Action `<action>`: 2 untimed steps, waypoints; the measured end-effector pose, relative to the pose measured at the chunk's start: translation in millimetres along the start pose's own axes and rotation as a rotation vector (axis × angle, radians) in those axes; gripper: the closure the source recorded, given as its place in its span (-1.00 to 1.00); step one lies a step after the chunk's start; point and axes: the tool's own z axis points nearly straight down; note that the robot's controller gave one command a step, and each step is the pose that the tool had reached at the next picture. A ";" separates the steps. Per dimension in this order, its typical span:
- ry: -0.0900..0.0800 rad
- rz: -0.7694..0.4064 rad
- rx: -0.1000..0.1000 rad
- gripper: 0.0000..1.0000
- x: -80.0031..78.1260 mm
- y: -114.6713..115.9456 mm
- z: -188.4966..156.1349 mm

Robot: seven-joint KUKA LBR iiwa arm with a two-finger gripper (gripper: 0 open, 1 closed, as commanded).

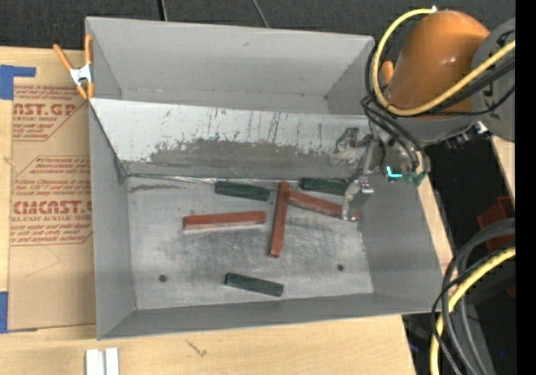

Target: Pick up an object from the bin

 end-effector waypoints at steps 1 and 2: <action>-0.008 -0.001 0.001 -1.00 -1.6 0.3 -4.6; -0.013 -0.035 0.001 -1.00 -7.0 4.6 56.6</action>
Offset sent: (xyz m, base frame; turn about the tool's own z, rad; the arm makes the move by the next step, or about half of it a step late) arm 0.0078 0.0084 -0.1078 -0.0619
